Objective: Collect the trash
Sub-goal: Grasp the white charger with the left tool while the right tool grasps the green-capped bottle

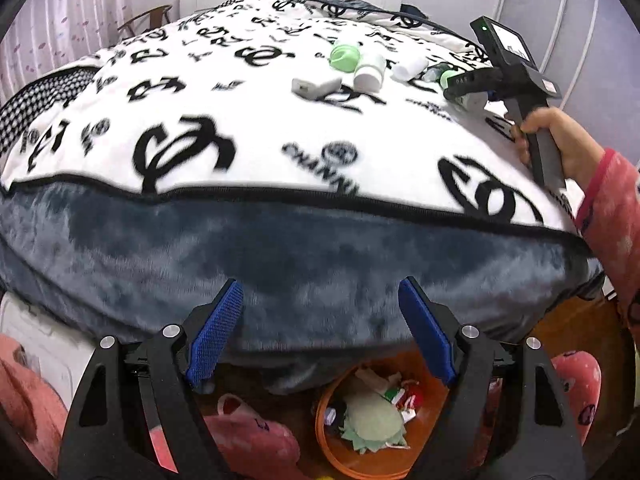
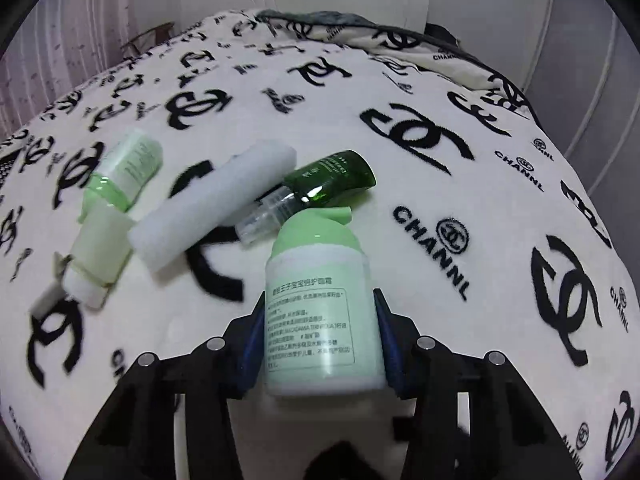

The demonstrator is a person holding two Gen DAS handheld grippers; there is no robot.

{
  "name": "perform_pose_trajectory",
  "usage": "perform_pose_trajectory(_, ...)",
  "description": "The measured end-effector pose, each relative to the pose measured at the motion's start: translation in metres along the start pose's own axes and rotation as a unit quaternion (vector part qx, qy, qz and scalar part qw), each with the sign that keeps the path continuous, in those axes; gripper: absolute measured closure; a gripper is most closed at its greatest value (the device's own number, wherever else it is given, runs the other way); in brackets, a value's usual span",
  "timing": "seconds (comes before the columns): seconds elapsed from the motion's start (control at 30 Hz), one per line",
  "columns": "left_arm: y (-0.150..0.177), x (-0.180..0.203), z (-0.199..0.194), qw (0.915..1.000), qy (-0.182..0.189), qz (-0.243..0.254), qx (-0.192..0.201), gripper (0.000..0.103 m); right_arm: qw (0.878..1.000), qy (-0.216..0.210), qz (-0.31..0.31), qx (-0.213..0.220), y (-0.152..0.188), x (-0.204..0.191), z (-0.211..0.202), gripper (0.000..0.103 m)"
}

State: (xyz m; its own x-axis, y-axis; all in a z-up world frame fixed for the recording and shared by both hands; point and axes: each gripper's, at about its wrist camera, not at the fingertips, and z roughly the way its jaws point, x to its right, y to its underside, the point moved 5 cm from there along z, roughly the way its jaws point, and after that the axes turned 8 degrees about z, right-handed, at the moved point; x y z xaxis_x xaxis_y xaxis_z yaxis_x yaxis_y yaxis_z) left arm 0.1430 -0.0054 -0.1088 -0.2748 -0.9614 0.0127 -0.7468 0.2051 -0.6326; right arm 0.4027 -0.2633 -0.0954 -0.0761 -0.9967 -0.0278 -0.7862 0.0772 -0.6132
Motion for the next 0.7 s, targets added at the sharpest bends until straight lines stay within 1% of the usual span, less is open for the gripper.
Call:
perform_pose_trajectory(0.1,-0.017,-0.002,0.004,0.9999,0.005,0.007,0.01,0.025,1.0,-0.02,0.008,0.018,0.005,0.002,-0.018,0.056)
perform_pose_trajectory(0.2,-0.041,-0.009,0.014,0.9998,-0.006,0.014,0.014,0.024,0.998,-0.053,0.025,0.036,0.012,0.007,-0.039,0.056)
perform_pose_trajectory(0.27,-0.062,-0.016,0.02,0.9995,-0.015,0.015,0.023,0.024,0.996,-0.072,0.034,0.045,0.017,0.01,-0.051,0.056)
perform_pose_trajectory(0.4,-0.109,-0.03,0.044,0.9991,-0.021,0.013,0.034,0.023,0.989,-0.126,0.049,0.065,0.034,0.015,-0.086,0.056)
perform_pose_trajectory(0.43,-0.118,-0.03,0.052,0.999,-0.02,0.022,0.033,0.023,0.986,-0.143,0.053,0.072,0.04,0.017,-0.097,0.056)
perform_pose_trajectory(0.53,-0.145,-0.033,0.084,0.9979,-0.037,0.049,0.021,0.023,0.978,-0.178,0.067,0.087,0.058,0.022,-0.119,0.056)
perform_pose_trajectory(0.63,-0.167,-0.038,0.116,0.9962,-0.053,0.069,0.004,0.023,0.973,-0.197,0.071,0.092,0.077,0.024,-0.135,0.056)
perform_pose_trajectory(0.7,-0.178,-0.039,0.132,0.9966,-0.044,0.07,-0.001,0.023,0.972,-0.206,0.064,0.088,0.089,0.023,-0.141,0.056)
